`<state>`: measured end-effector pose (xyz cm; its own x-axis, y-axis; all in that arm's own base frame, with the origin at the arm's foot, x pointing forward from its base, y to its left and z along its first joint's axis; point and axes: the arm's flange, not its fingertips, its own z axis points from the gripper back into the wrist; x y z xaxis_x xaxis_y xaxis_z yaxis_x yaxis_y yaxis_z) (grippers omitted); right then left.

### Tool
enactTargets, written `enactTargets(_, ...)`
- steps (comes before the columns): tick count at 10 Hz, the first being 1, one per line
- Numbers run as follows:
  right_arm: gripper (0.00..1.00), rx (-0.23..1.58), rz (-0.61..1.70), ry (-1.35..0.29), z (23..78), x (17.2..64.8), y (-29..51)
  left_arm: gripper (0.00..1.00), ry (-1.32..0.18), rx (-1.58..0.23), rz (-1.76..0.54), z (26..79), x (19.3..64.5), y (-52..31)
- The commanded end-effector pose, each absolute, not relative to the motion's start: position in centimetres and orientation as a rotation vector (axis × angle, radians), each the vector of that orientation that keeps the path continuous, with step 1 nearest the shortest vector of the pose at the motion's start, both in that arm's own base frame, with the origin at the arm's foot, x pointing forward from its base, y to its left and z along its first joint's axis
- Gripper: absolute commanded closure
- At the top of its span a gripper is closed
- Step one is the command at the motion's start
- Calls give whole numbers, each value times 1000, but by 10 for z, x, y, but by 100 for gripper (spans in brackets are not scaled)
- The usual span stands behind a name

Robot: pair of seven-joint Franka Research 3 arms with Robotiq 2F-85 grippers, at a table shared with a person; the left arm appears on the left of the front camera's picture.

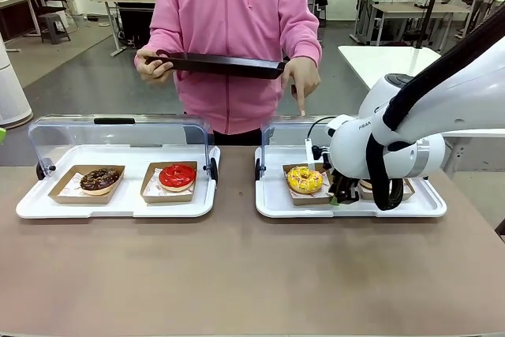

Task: Provide the desired donut to the person.
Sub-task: Pick up and lift the Paper togo box containing the Donut pointed at by the person.

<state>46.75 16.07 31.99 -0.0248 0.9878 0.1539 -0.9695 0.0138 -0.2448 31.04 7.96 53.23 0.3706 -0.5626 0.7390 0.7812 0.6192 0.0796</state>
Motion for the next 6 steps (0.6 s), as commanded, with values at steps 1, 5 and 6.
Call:
enactTargets(1, 100, -66, 1583, -270, 322, 477, 158, 0, -816, -312, -889, 532, 310, 81)
enactTargets(5, 100, -51, 1582, -290, 338, 467, 153, 0, -816, -312, -889, 532, 310, 81)
enactTargets(6, 100, -72, 1585, -309, 347, 458, 148, 0, -816, -312, -889, 532, 310, 81)
